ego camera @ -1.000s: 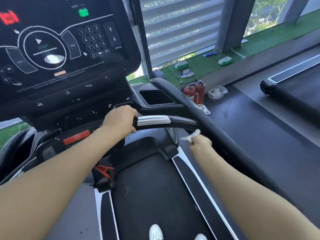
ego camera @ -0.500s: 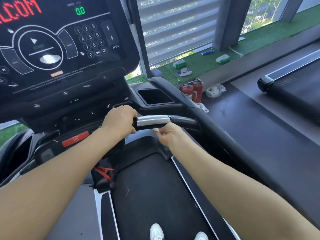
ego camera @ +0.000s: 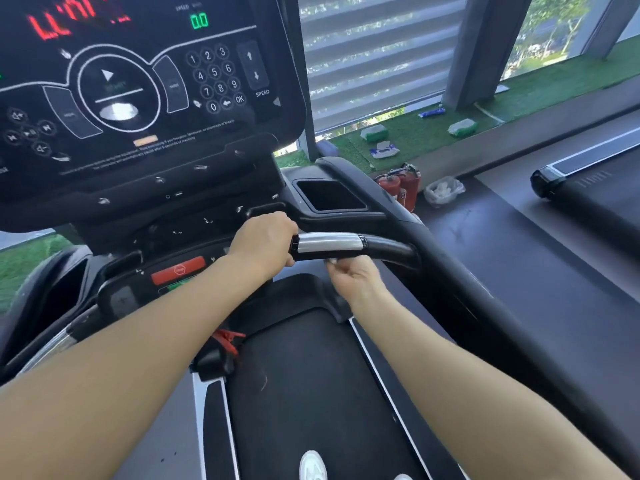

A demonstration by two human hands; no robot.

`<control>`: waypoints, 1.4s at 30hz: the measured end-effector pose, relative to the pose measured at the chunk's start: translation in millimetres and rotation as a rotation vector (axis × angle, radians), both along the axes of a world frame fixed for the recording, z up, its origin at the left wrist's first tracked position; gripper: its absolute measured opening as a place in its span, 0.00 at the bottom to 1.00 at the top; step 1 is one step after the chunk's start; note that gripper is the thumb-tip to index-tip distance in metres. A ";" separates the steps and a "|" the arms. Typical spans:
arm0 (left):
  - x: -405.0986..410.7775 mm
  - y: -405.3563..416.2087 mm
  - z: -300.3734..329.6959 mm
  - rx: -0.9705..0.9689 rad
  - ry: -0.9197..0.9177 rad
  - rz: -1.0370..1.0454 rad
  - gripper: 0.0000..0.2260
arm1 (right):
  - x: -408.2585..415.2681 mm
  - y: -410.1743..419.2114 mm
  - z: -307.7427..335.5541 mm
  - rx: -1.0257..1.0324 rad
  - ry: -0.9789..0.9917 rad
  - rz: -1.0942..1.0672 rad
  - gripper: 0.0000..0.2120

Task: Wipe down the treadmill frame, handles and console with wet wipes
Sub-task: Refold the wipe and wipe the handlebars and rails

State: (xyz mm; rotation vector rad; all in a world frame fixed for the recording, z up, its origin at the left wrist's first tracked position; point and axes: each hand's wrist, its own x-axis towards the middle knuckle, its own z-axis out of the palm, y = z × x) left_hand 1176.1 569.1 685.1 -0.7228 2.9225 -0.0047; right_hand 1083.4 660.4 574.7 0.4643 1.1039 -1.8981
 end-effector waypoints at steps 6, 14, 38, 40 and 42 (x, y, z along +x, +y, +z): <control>19.2 -9.6 8.3 0.017 0.003 0.031 0.13 | 40.1 -30.1 18.6 -0.307 -0.144 -0.039 0.23; 19.3 -7.2 9.6 0.025 0.019 0.091 0.11 | 43.1 -10.1 29.5 -0.258 -0.113 0.142 0.15; 11.2 9.6 9.5 -0.001 0.029 0.110 0.12 | -45.4 19.0 48.6 0.854 1.654 0.854 0.25; 11.2 10.1 5.7 -0.022 0.035 0.108 0.12 | -57.3 31.8 39.0 0.912 1.646 0.859 0.25; 11.4 10.2 2.9 -0.039 0.030 0.111 0.13 | -65.0 42.5 31.8 0.932 1.642 0.859 0.25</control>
